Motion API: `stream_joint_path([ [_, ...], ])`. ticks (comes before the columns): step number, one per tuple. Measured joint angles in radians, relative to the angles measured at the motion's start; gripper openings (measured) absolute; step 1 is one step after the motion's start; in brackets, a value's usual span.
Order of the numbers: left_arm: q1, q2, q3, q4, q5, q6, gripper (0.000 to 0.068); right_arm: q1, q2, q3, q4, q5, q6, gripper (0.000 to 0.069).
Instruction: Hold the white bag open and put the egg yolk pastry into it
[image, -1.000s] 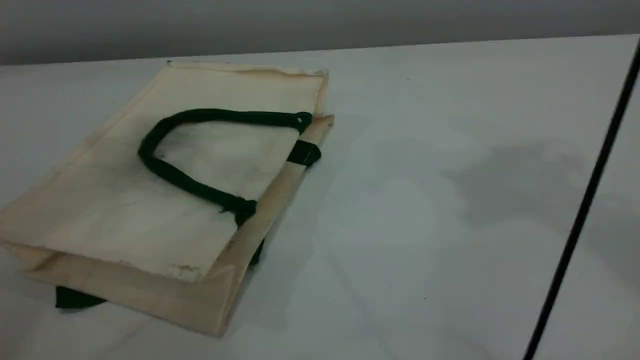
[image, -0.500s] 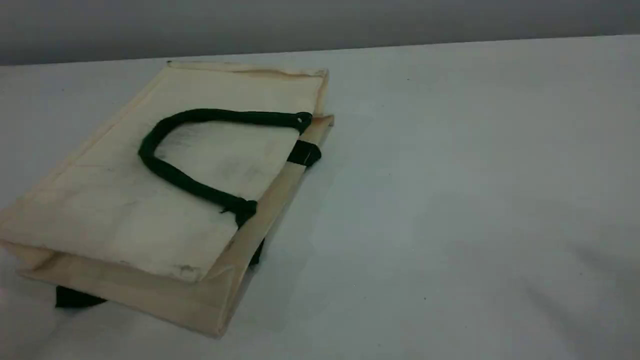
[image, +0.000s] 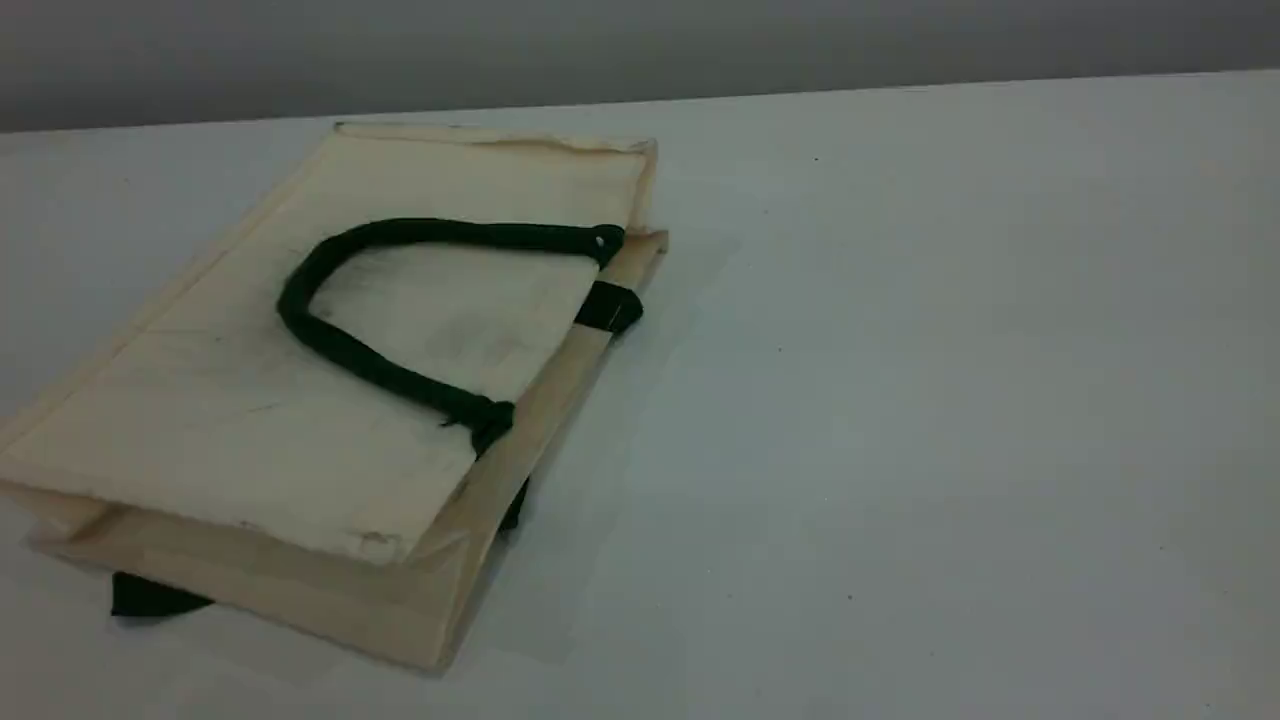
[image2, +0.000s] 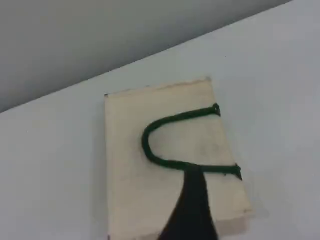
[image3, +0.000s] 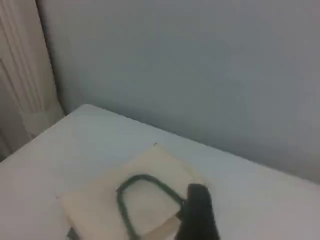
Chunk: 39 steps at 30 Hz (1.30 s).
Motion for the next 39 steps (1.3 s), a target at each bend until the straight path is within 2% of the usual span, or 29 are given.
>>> stream_joint_path([
  [5, 0.0, -0.201, 0.132, -0.001, 0.0, -0.027, 0.0568, 0.0, -0.17, 0.208, -0.018, 0.001, 0.009, 0.0505],
  [11, 0.0, -0.36, 0.295, -0.008, -0.001, -0.05, 0.0568, 0.0, -0.352, 0.479, -0.132, 0.001, 0.007, 0.0505],
  [16, 0.0, -0.383, 0.452, -0.007, -0.013, -0.05, 0.0568, 0.0, -0.396, 0.679, -0.189, -0.006, 0.032, 0.0505],
  [21, 0.0, -0.383, 0.603, -0.006, -0.092, -0.059, 0.0568, 0.0, -0.395, 0.825, -0.189, -0.072, 0.032, 0.0505],
  [26, 0.0, -0.383, 0.639, 0.005, -0.139, -0.097, 0.0568, 0.0, -0.398, 0.86, -0.192, -0.091, 0.032, 0.0505],
  [32, 0.0, -0.383, 0.639, 0.07, -0.14, -0.168, 0.0568, 0.0, -0.398, 0.888, -0.23, -0.147, 0.032, 0.0497],
  [39, 0.0, -0.383, 0.641, 0.161, -0.142, -0.221, 0.0568, 0.0, -0.398, 0.891, -0.23, -0.154, 0.037, 0.0494],
])
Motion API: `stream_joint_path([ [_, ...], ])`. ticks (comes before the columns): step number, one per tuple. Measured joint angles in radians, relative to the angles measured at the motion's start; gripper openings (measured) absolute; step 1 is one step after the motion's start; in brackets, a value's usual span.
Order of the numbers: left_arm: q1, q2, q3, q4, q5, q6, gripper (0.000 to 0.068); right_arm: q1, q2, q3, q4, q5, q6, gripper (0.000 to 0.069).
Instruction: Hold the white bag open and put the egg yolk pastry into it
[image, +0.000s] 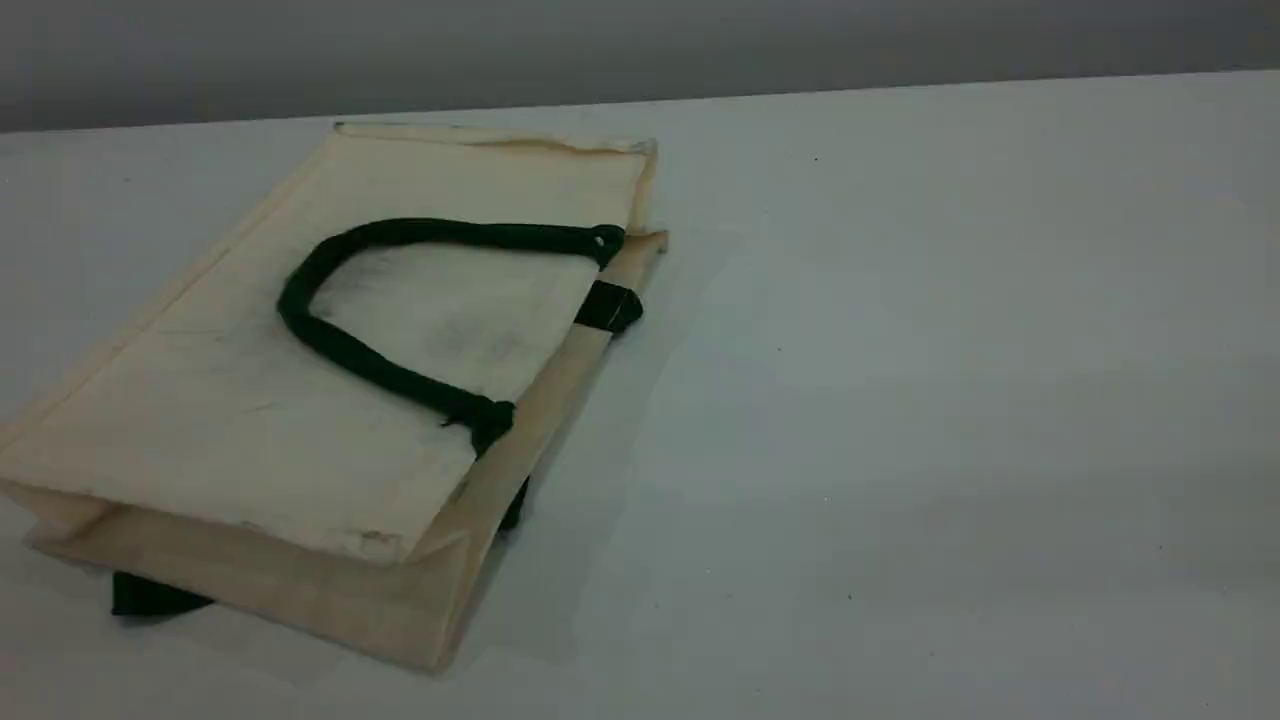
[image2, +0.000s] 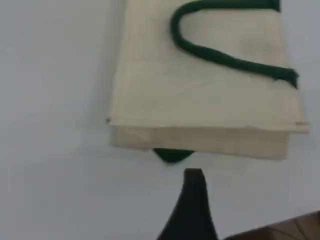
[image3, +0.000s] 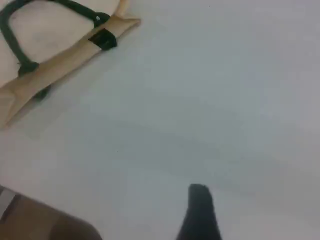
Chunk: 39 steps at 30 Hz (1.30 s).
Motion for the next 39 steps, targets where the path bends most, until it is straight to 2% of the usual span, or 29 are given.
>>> stream_joint_path([
  [5, 0.0, 0.0, 0.001, 0.07, -0.002, -0.075, 0.0568, 0.0, 0.0, -0.001, -0.001, 0.002, 0.002, 0.0484],
  [13, 0.002, -0.006, 0.001, 0.068, -0.002, -0.072, 0.0568, 0.0, -0.007, -0.001, -0.001, 0.003, 0.002, 0.0484],
  [18, 0.06, -0.065, 0.001, 0.065, -0.001, -0.067, 0.0568, -0.041, -0.088, -0.001, 0.001, 0.004, 0.002, 0.0484],
  [22, 0.142, -0.134, 0.001, 0.065, 0.0, -0.067, 0.0568, -0.137, -0.178, -0.002, 0.001, 0.004, 0.002, 0.0484],
  [26, 0.197, -0.14, 0.001, 0.065, 0.001, -0.067, 0.0568, -0.212, -0.194, -0.002, 0.003, 0.006, 0.002, 0.0484],
  [30, 0.212, -0.139, 0.001, 0.066, 0.0, -0.067, 0.0568, -0.262, -0.193, -0.002, 0.002, 0.005, 0.002, 0.0484],
  [39, 0.212, -0.138, 0.001, 0.066, -0.003, -0.067, 0.0568, -0.262, -0.191, -0.002, 0.002, 0.004, 0.002, 0.0484],
])
